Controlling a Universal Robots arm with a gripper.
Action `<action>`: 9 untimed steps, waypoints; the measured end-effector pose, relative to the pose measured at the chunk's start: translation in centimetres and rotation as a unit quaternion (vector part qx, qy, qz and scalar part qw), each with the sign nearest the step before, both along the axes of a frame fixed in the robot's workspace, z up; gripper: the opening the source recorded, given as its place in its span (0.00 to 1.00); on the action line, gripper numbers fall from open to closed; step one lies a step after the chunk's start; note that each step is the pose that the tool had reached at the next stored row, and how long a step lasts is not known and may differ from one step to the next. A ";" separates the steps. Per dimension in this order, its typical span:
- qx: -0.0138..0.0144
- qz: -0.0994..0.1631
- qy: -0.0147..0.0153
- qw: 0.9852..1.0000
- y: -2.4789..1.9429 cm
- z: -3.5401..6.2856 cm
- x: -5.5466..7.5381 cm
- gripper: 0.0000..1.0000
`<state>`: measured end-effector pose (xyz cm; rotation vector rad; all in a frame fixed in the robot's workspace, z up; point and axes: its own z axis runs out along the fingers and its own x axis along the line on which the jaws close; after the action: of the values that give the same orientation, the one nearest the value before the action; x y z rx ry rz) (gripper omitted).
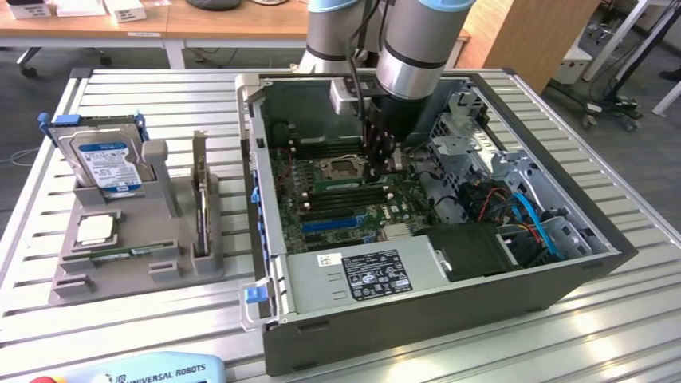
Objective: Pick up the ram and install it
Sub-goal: 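Insert the ram into the slot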
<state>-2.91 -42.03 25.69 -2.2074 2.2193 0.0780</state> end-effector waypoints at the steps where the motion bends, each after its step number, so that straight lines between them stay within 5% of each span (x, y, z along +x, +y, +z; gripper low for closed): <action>1: 0.000 0.000 0.000 1.000 0.00 -0.14 0.0 0.11; 9: 0.000 0.000 0.000 1.000 -0.01 -0.62 0.0 0.11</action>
<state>-2.91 -42.03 25.07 -2.2076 2.2194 0.0779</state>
